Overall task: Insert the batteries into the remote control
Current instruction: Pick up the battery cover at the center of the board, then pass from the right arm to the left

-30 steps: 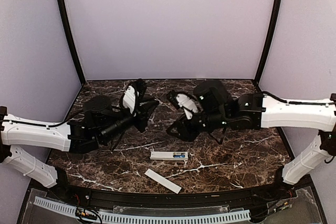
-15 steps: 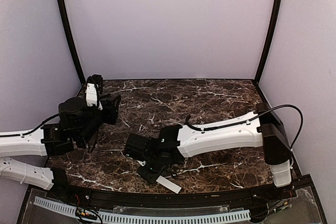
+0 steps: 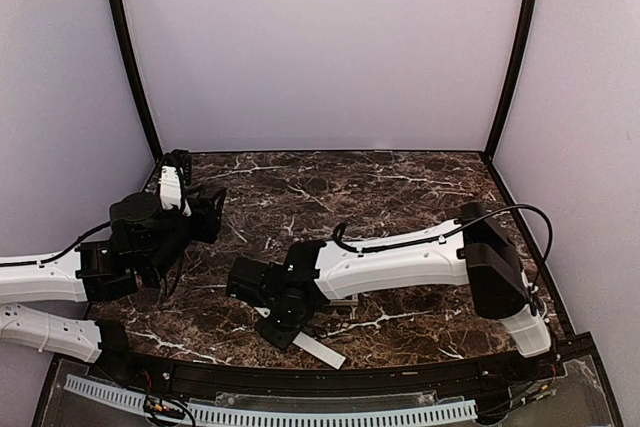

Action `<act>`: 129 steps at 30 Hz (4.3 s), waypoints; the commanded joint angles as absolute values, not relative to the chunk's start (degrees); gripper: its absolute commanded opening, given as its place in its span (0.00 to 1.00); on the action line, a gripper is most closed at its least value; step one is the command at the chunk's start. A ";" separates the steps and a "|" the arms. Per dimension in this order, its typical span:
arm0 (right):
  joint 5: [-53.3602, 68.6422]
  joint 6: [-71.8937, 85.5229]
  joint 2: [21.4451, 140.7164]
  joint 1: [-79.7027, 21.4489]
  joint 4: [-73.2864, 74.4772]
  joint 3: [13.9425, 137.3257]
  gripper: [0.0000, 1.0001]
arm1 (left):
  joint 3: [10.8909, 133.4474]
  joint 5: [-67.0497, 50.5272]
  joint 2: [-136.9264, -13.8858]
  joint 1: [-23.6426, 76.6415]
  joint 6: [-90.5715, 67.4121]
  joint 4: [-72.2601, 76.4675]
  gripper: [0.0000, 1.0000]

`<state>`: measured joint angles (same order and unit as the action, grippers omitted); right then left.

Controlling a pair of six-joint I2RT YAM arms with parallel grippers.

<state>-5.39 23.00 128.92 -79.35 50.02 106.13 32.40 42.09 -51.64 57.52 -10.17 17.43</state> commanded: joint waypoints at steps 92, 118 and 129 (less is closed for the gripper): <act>1.12 -5.51 79.57 -64.74 15.18 82.59 0.00 | 32.42 -9.34 -54.41 57.28 3.75 35.75 0.87; 21.47 -6.68 77.77 -64.24 7.13 83.12 0.00 | 46.28 -26.25 -72.50 57.47 -3.48 42.14 0.93; 24.99 -7.47 78.83 -64.23 7.76 84.29 0.00 | 45.69 -29.46 -70.87 58.07 -1.25 40.67 0.67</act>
<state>22.81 -6.98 78.11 -64.18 7.81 82.50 44.88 -26.83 -72.40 57.54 -2.26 40.53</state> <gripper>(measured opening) 0.004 0.712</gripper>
